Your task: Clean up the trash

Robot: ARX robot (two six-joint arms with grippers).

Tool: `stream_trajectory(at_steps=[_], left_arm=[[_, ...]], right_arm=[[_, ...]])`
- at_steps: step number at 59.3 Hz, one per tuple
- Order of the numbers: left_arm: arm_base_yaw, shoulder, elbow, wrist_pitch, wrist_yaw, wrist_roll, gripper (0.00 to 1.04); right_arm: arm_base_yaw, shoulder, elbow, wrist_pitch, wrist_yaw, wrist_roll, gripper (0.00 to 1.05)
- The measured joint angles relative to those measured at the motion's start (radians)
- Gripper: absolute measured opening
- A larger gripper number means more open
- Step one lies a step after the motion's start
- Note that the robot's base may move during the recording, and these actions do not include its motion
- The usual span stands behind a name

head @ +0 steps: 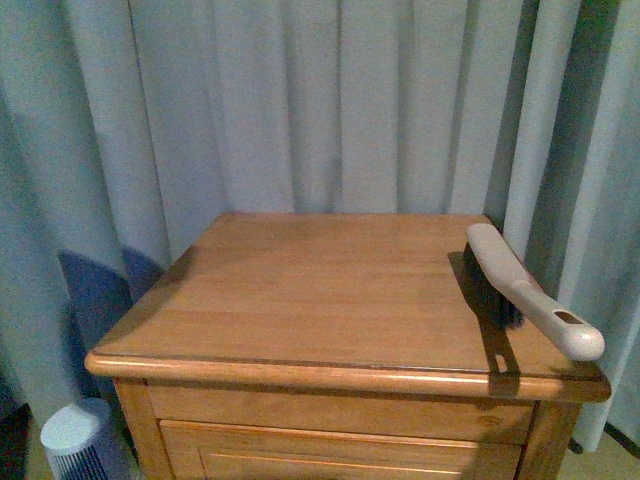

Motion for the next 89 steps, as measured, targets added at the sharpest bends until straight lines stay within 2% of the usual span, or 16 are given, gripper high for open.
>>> stream_trajectory(at_steps=[15,24,41,61,69,74,89], left_arm=[[0.0,0.0,0.0,0.0,0.0,0.0,0.28],[0.0,0.0,0.0,0.0,0.0,0.0,0.28],[0.0,0.0,0.0,0.0,0.0,0.0,0.28],[0.0,0.0,0.0,0.0,0.0,0.0,0.28],[0.0,0.0,0.0,0.0,0.0,0.0,0.28],[0.0,0.0,0.0,0.0,0.0,0.0,0.28],[0.0,0.0,0.0,0.0,0.0,0.0,0.28]], right_arm=[[0.138,0.444,0.378,-0.234,0.057,0.16,0.97],[0.18,0.633,0.507,-0.266,0.089,0.224,0.97],[0.194,0.796,0.635,-0.34,0.104,0.309,0.97],[0.169,0.849,0.649,-0.333,0.072,0.377,0.97],[0.163,0.864,0.649,-0.328,0.066,0.393,0.79],[0.154,0.867,0.649,-0.325,0.065,0.4,0.59],[0.143,0.859,0.645,-0.308,0.045,0.406,0.23]])
